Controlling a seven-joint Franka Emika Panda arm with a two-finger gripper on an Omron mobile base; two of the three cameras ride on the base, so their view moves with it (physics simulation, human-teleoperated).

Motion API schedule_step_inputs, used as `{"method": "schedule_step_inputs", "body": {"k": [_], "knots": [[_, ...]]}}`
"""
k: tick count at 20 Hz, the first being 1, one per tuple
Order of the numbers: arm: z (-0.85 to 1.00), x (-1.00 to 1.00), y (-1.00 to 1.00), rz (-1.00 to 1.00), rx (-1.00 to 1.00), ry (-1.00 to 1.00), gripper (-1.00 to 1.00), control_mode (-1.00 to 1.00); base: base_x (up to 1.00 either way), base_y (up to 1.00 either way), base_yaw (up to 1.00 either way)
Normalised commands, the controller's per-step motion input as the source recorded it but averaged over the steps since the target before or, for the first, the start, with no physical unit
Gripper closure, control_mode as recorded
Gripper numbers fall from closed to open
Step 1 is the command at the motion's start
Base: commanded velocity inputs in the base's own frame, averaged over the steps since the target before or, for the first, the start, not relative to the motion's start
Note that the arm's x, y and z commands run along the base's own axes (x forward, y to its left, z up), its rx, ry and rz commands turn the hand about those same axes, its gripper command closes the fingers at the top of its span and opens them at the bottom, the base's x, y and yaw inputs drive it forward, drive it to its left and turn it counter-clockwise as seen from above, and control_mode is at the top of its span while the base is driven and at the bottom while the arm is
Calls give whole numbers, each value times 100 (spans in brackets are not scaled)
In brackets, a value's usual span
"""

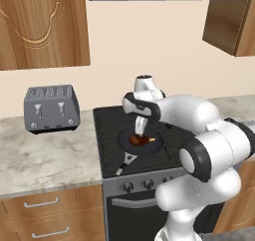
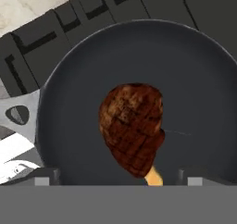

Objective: Place one of the steaks on the plate and the other in the bowl. Then place the bowl in the fridge.

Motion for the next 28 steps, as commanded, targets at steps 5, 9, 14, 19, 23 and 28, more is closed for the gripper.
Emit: {"method": "schedule_step_inputs", "body": {"k": [5, 9, 14, 19, 23, 28], "knots": [[-41, 8, 19, 25, 2, 7, -100, -100, 0, 0, 0], [-27, -1, 4, 11, 0, 15, -100, -100, 0, 0, 0], [-18, 0, -1, 3, 0, 10, -100, -100, 0, 0, 0], [-15, -19, -12, 1, 3, 1, -100, -100, 0, 0, 0], [-2, -60, -20, 0, 9, -8, -100, -100, 0, 0, 0], [-13, -17, -45, 0, 10, -5, -100, -100, 0, 0, 0]]}}
